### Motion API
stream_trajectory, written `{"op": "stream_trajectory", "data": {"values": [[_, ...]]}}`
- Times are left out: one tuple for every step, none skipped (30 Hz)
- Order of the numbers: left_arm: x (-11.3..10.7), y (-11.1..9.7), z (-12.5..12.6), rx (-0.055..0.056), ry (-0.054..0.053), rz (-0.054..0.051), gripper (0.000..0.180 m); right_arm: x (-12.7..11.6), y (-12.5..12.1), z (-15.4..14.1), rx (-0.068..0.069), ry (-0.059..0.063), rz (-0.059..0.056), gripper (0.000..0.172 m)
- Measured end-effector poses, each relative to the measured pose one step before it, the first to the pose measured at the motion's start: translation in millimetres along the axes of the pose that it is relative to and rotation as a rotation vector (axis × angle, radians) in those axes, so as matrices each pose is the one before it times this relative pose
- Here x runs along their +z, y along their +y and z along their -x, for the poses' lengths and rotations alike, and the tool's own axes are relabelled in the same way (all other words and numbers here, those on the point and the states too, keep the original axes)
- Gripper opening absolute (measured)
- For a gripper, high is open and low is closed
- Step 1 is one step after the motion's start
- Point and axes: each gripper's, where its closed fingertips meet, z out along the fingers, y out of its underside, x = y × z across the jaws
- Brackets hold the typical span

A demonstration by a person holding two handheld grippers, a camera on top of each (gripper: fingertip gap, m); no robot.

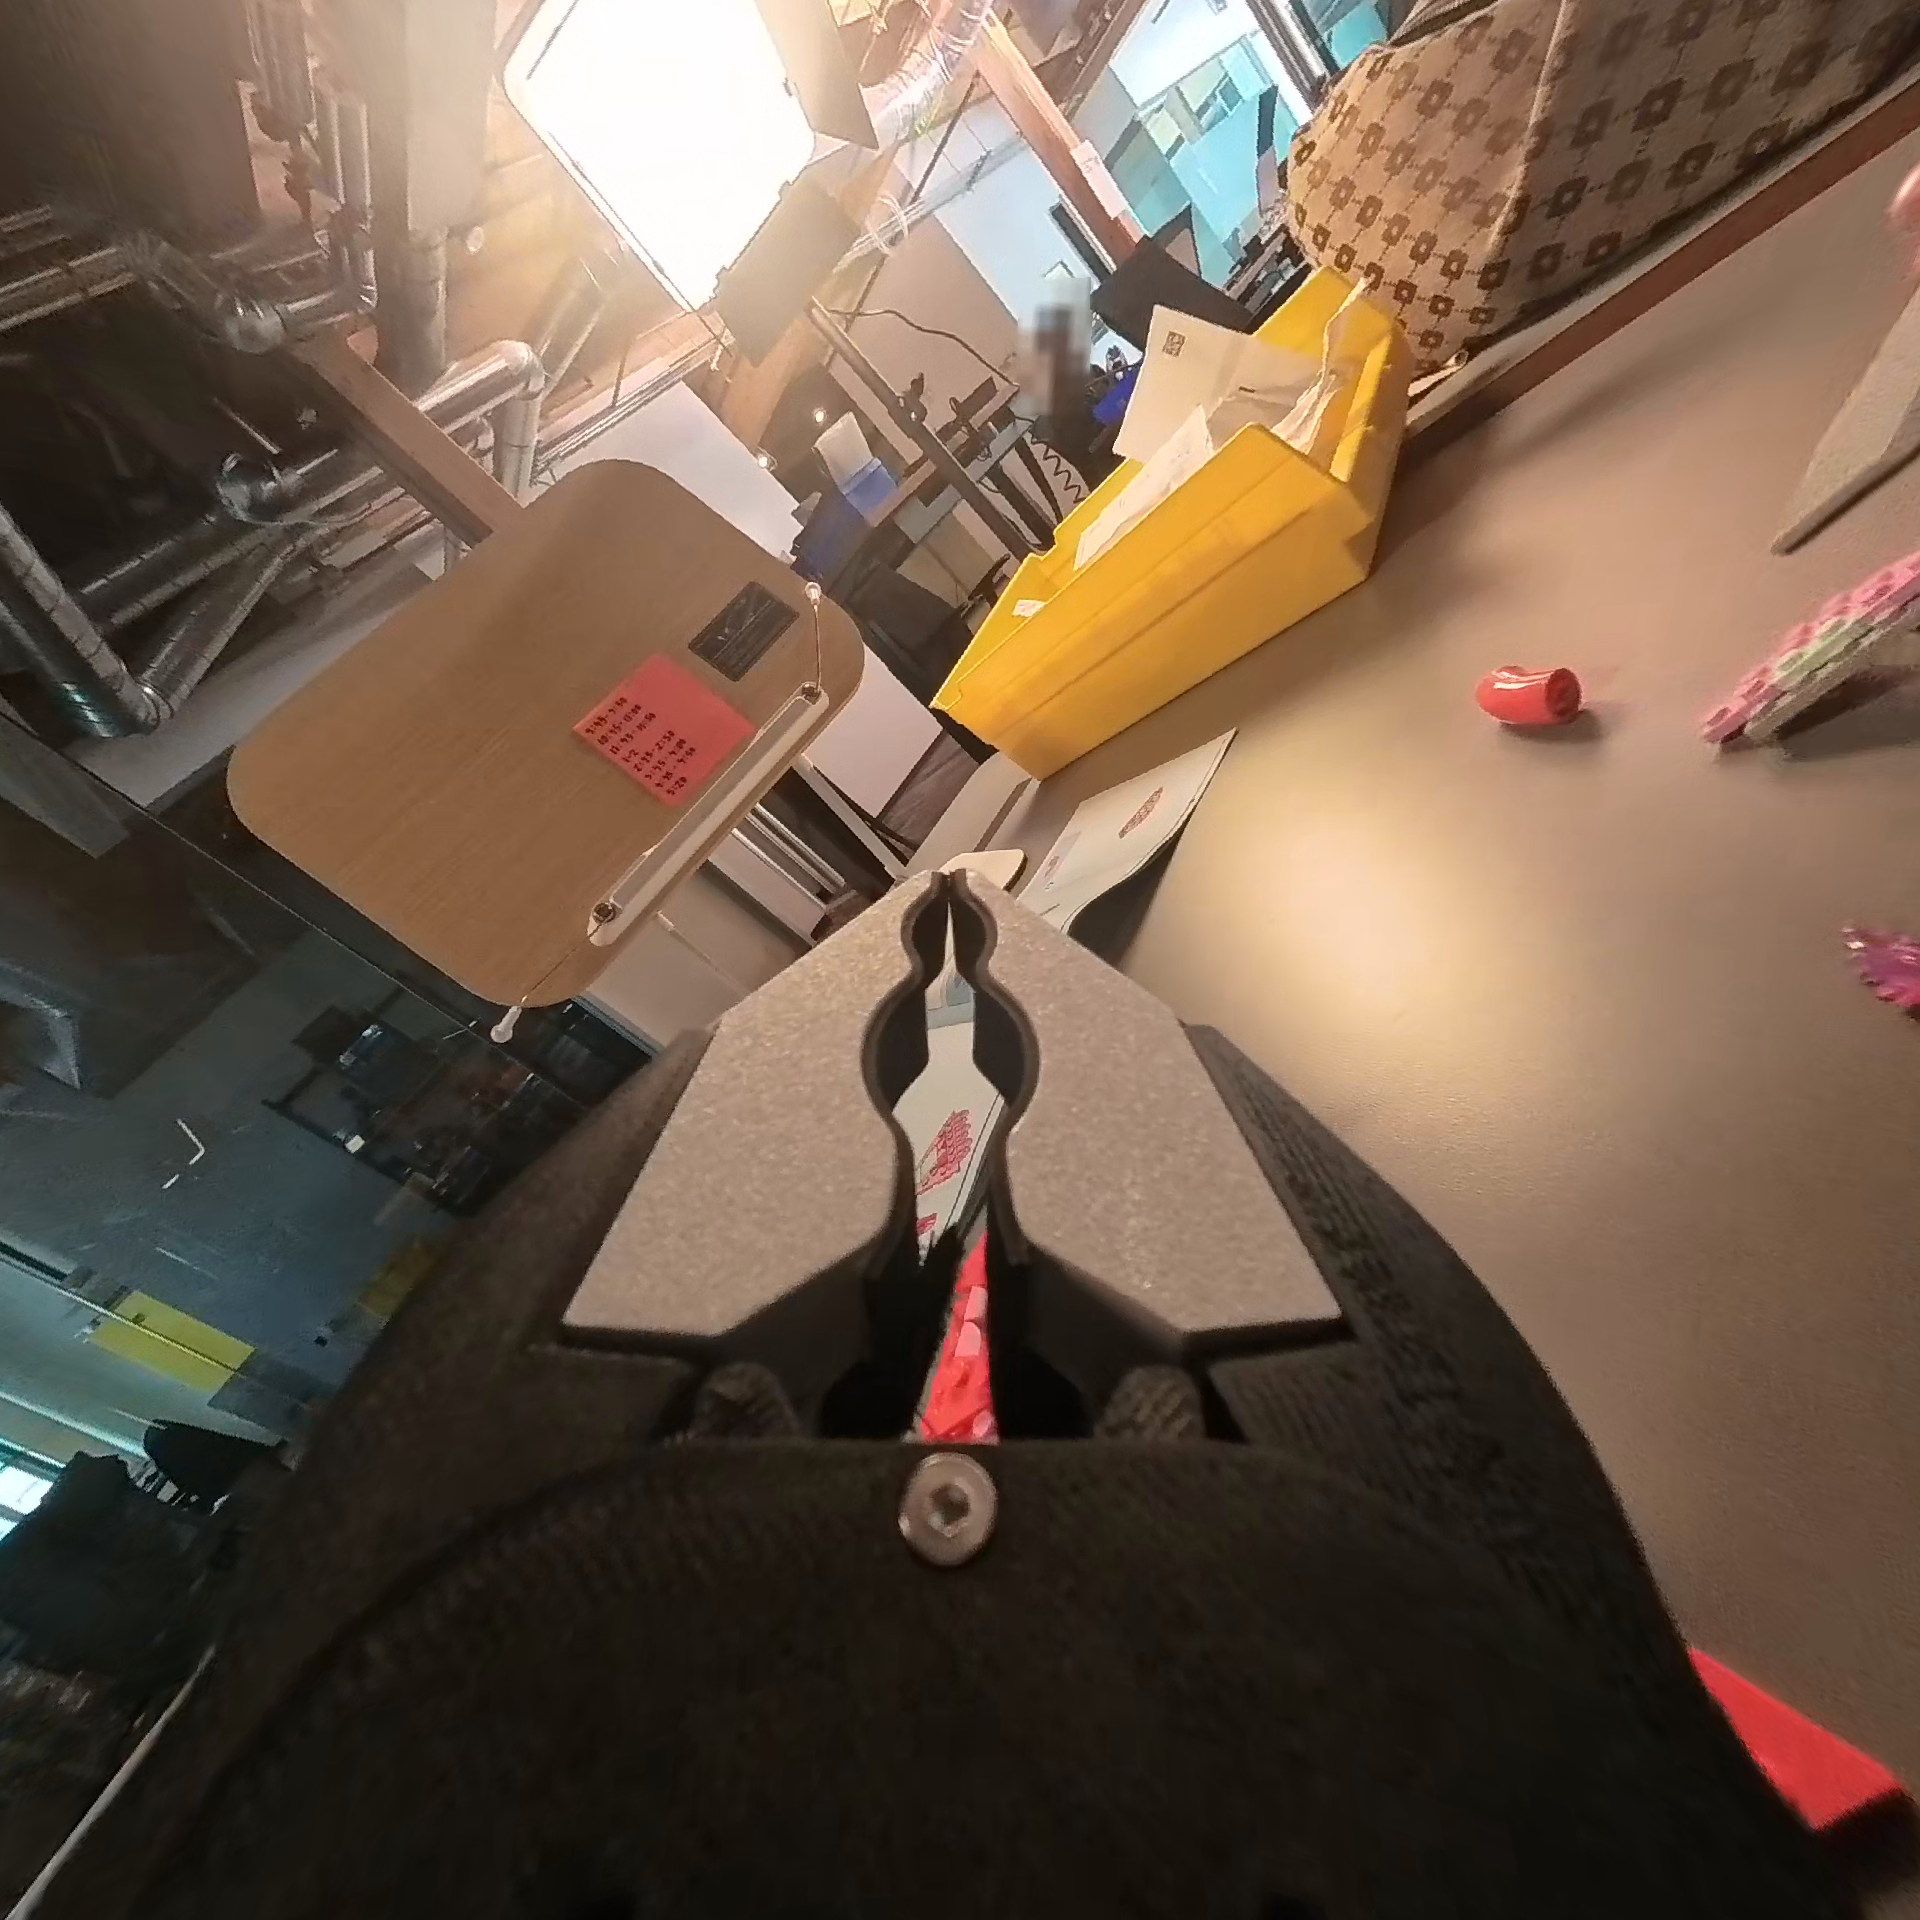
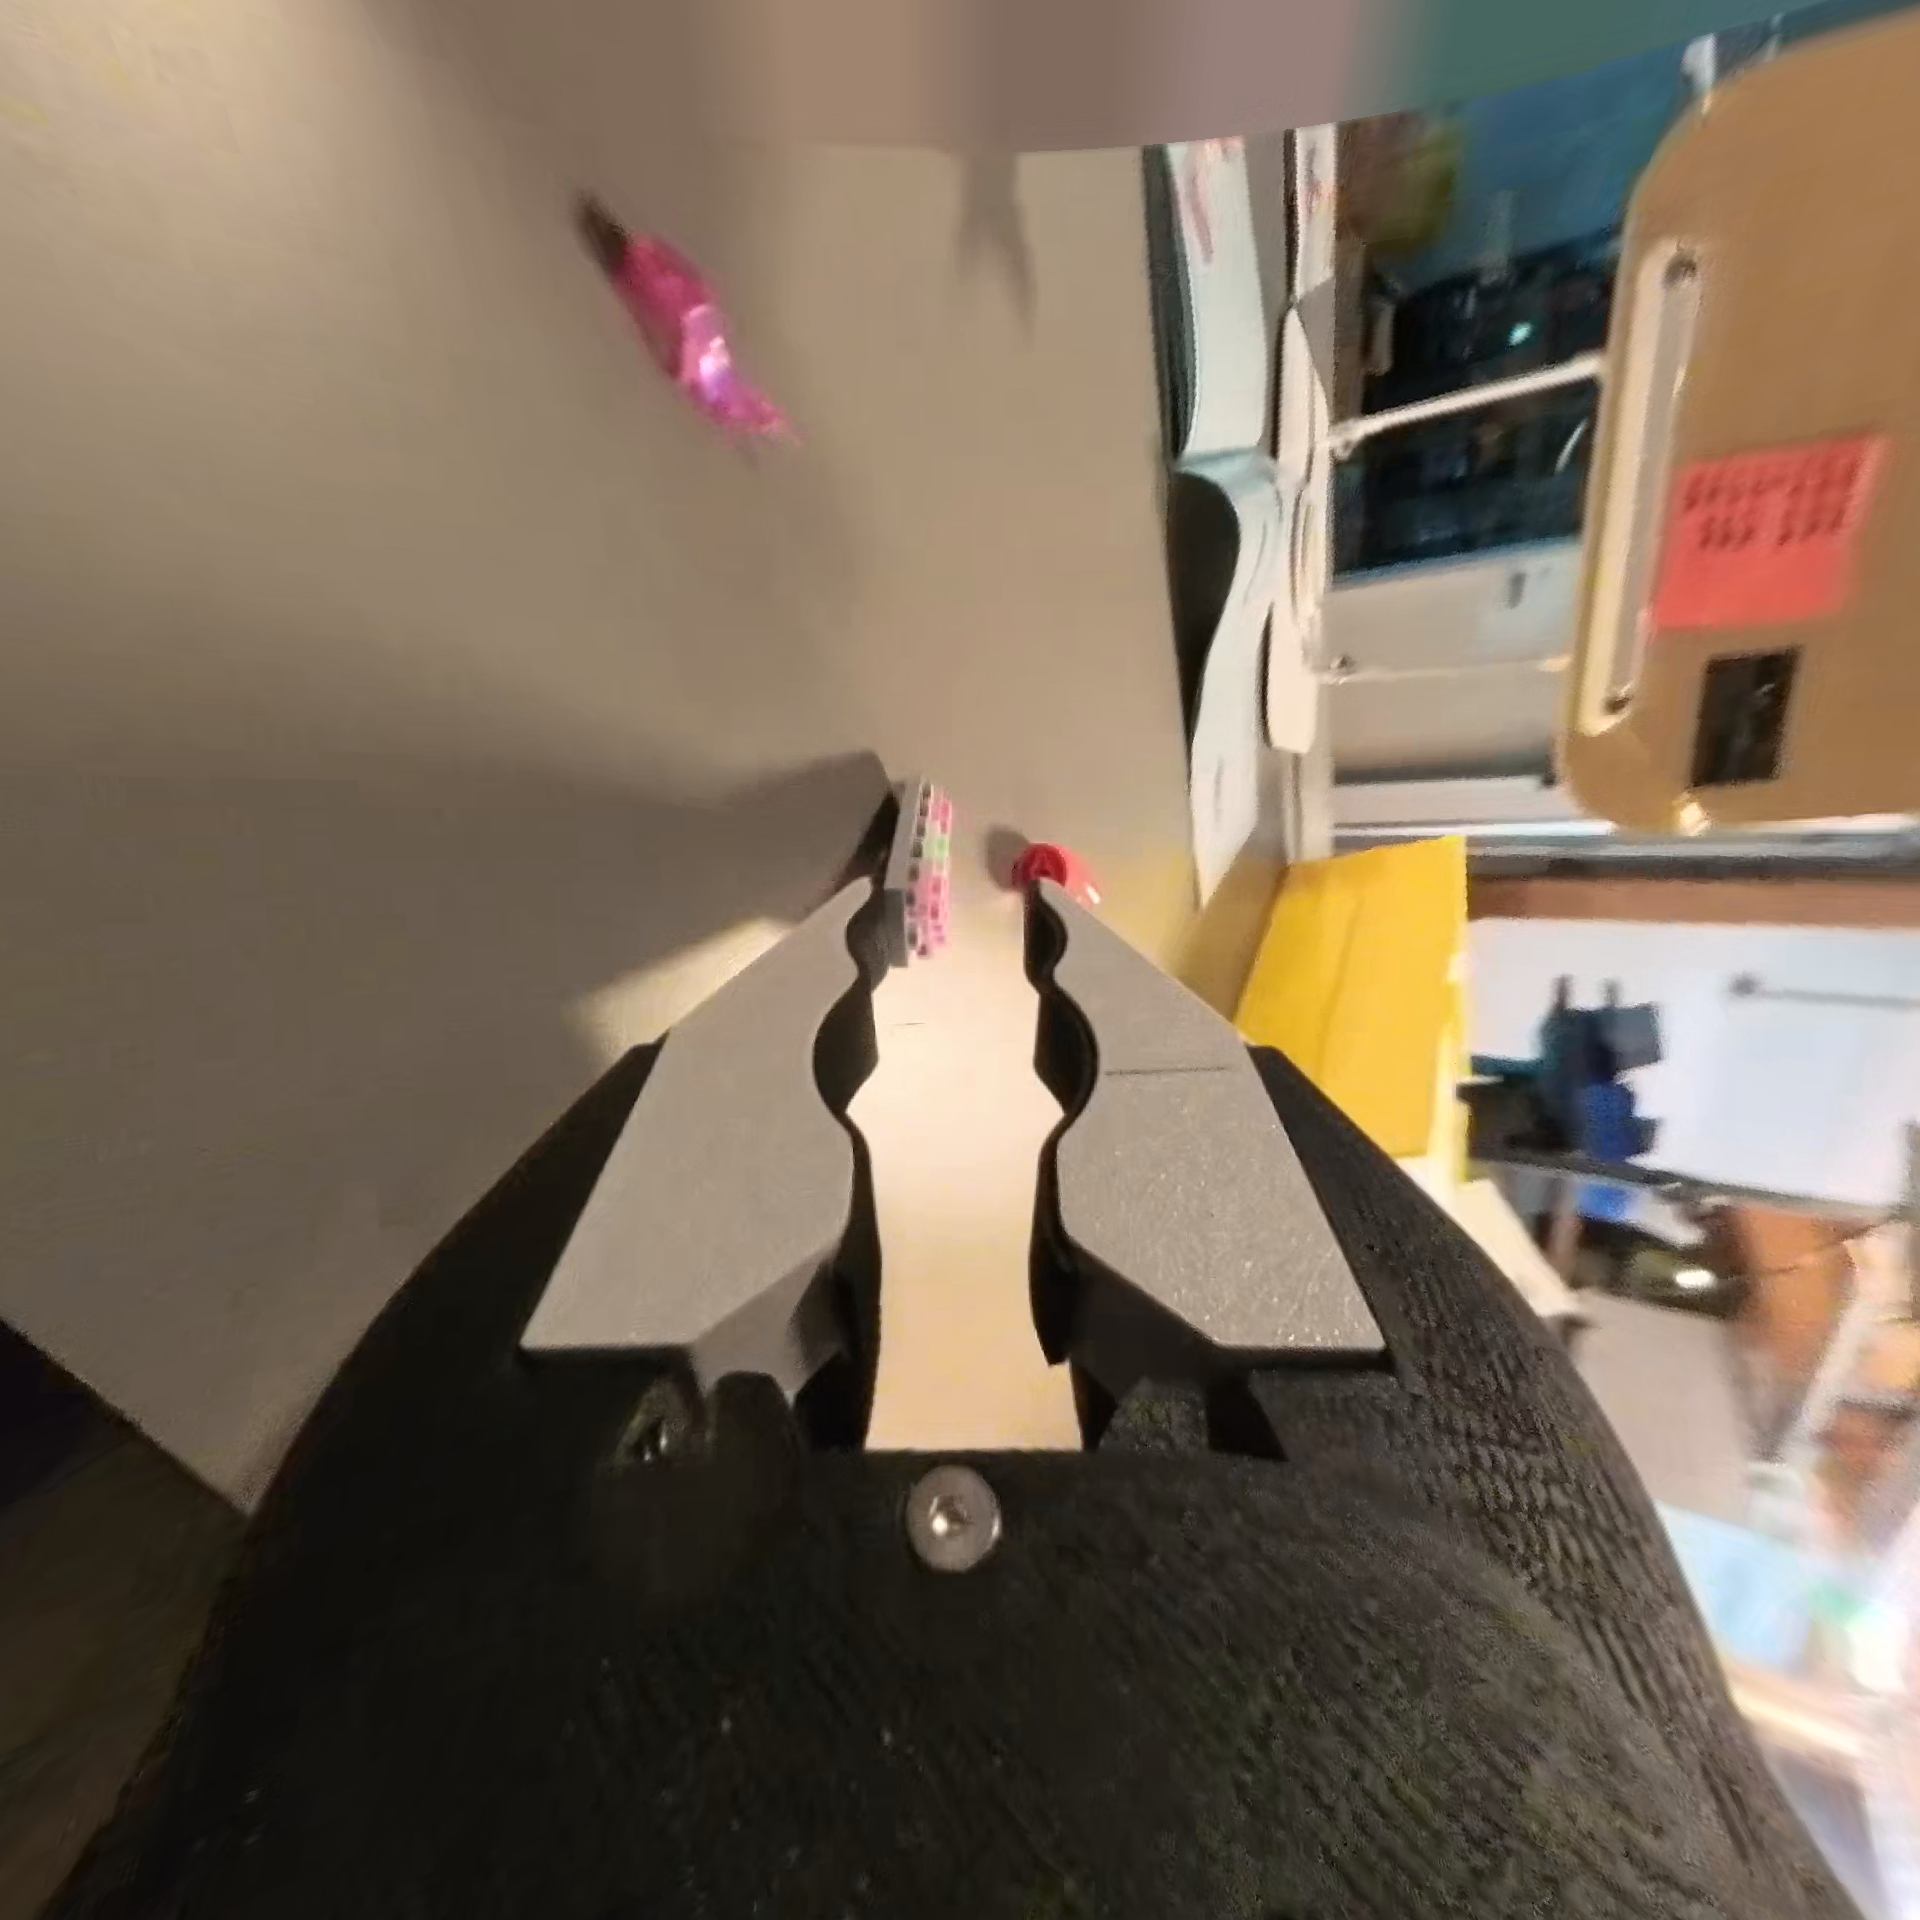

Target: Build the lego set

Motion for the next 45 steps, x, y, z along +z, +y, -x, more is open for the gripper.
{"op": "stream_trajectory", "data": {"values": [[0.05,-0.1,0.07,-0.0019,0.0008,0.0001,0.0,-1.95,0.18,-0.09,0.0776,-0.0249,-0.0091,0.025],[0.07,-0.25,-0.13,-0.0015,0.0012,-0.0008,0.0,-1.93,0.71,0.18,0.0843,-0.0282,-0.0093,0.027],[-0.04,-0.44,-0.2,-0.0011,0.0014,-0.0015,0.0,-1.96,1.26,0.66,0.0878,-0.0336,-0.0082,0.028],[-0.06,-0.71,-0.15,0.0003,0.0003,-0.002,0.0,-1.57,2.04,1.54,0.0868,-0.0394,-0.0042,0.029],[-0.08,-0.67,-0.21,0.0008,0.0011,-0.0017,0.0,-1.23,2.7,1.86,0.0783,-0.0395,0.0004,0.031],[0.01,-0.7,-0.1,0.0004,0.0008,-0.0017,0.0,-0.88,3.07,2.7,0.0659,-0.0401,0.0027,0.033],[-0.14,-0.55,-0.22,0.0005,0.0009,-0.0018,0.0,-0.67,2.64,3.56,0.0578,-0.0417,0.0007,0.035],[0.02,-0.24,-0.15,0.0004,0.0011,-0.0005,0.0,-0.71,1.51,3.5,0.0537,-0.0392,-0.0051,0.037],[0.03,0.05,-0.19,0.0003,0.0005,0.0002,0.0,-0.72,0.79,2.52,0.049,-0.0315,-0.0092,0.039],[0.05,0.32,-0.05,-0.0003,0.0006,0.0008,0.0,-0.75,1.01,1.23,0.0452,-0.0232,-0.0065,0.039],[0.09,0.45,-0.12,-0.0007,0.0012,0.0014,0.0,-0.61,1.69,0.31,0.0413,-0.0172,0.0,0.039],[0.15,0.39,-0.02,0.0002,0.0005,0.0013,0.0,-0.53,2.04,0.09,0.0363,-0.0148,0.0039,0.04],[0.01,0.29,-0.1,0.0008,0.0004,0.0008,0.0,-0.3,2.09,0.97,0.0327,-0.0186,0.0072,0.04],[0.0,0.05,-0.15,0.0011,0.0011,0.0008,0.0,-0.2,2.05,1.77,0.0296,-0.0209,0.0092,0.039],[-0.04,-0.07,-0.1,0.001,0.0005,0.0002,0.0,-0.15,1.57,1.79,0.0244,-0.0178,0.0071,0.039],[-0.02,0.04,-0.02,0.0005,0.0004,0.0003,0.0,-0.15,1.11,1.85,0.0198,-0.0157,0.005,0.037],[0.01,0.03,-0.21,0.0002,0.0012,0.0006,0.0,0.3,0.58,1.58,0.018,-0.0131,0.0026,0.036],[0.01,0.03,-0.26,-0.0001,0.0014,0.0006,0.0,0.47,0.08,1.87,0.0185,-0.0132,0.0008,0.035],[0.02,0.07,-0.28,0.0005,0.0013,0.0004,0.0,0.85,-0.48,3.14,0.0171,-0.0201,-0.0007,0.035],[0.19,0.11,-0.39,0.001,0.0013,0.0007,0.0,1.54,-1.98,4.6,0.0114,-0.0261,-0.0095,0.036],[0.05,0.08,-0.36,0.0007,0.0015,0.0009,0.0,2.23,-3.57,6.18,0.0061,-0.0327,-0.0186,0.036],[0.16,0.12,-0.48,-0.0001,0.0018,0.0003,0.0,3.13,-3.57,8.21,0.0046,-0.0429,-0.0177,0.037],[0.2,0.29,-0.57,0.0,0.0022,0.0007,0.0,3.36,-3.1,8.21,0.0012,-0.0419,-0.0136,0.04],[0.12,0.51,-0.47,0.0017,0.0018,0.0018,0.0,2.56,-2.82,5.35,-0.0091,-0.0227,-0.0126,0.042],[0.08,0.54,-0.23,0.0022,0.0009,0.0026,0.0,0.85,-2.96,1.54,-0.0203,0.0012,-0.0152,0.042],[-0.05,0.21,0.05,0.002,-0.0003,0.0014,0.0,-0.66,-2.5,-1.86,-0.02,0.018,-0.015,0.041],[-0.04,-0.04,0.27,0.0006,-0.0007,-0.0002,0.0,-1.56,-1.8,-3.88,-0.0103,0.0239,-0.0122,0.038],[-0.06,-0.17,0.3,-0.0017,-0.0006,-0.0005,0.0,-1.94,-1.14,-4.7,0.0001,0.0218,-0.011,0.037],[-0.08,-0.02,0.01,-0.0016,0.0005,-0.0004,0.0,-1.78,-0.28,-5.23,0.0067,0.0211,-0.008,0.037],[0.03,-0.01,-0.11,0.0003,0.0005,0.0003,0.0,-1.63,0.8,-5.58,0.0063,0.0234,-0.0016,0.036],[0.11,0.01,-0.3,0.0015,0.0011,0.0008,0.0,-1.31,1.63,-6.18,0.0007,0.0295,0.0031,0.036],[0.02,0.04,-0.52,0.0016,0.002,0.0008,0.0,-1.03,2.0,-6.39,-0.0041,0.0347,0.0052,0.037],[0.04,-0.22,-0.43,0.0022,0.0014,0.0002,0.0,-0.4,2.28,-5.11,-0.0055,0.0286,0.0075,0.037],[0.03,-0.19,-0.27,0.0025,0.0003,-0.0005,0.0,0.08,2.43,-3.34,-0.0033,0.0183,0.0085,0.039],[-0.06,-0.13,-0.27,0.0014,0.0007,0.0,0.0,0.68,2.52,-2.26,0.0018,0.0122,0.01,0.04],[0.02,0.02,-0.12,0.0003,0.0006,0.0006,0.0,1.12,2.57,-1.33,0.0055,0.0066,0.0114,0.042],[-0.06,0.01,0.1,-0.0006,0.0,0.0002,0.0,0.96,1.24,-0.64,0.0093,0.0035,0.0047,0.043],[-0.09,0.02,-0.06,-0.002,0.0008,-0.0002,0.0,0.36,0.15,-1.01,0.0125,0.0054,-0.0004,0.043],[0.03,0.12,-0.7,-0.0047,0.0051,0.0004,0.0,0.26,0.4,-1.35,0.012,0.008,0.0019,0.044],[0.03,0.01,-1.83,-0.0103,0.0148,0.0022,0.0,0.07,0.06,-1.67,0.0124,0.0102,-0.001,0.044],[-0.01,-0.35,-1.72,-0.012,0.0143,-0.0003,0.0,0.12,0.11,-1.62,0.014,0.0101,-0.0015,0.045],[-0.23,-1.01,-0.84,-0.006,0.0066,-0.0036,0.0,0.37,0.15,-0.76,0.0174,0.0047,-0.0015,0.045],[-0.29,-0.85,-0.39,0.0,0.0025,-0.0027,0.0,0.38,0.31,0.31,0.0214,-0.0016,0.0007,0.044],[-0.2,-0.62,-0.15,0.0004,0.0017,-0.0008,0.0,0.18,-0.07,0.43,0.0225,-0.001,0.0024,0.042],[-0.08,-0.45,-0.07,-0.0008,0.001,-0.0011,0.0,-0.48,0.0,0.95,0.0143,-0.0007,0.0046,0.039]]}}
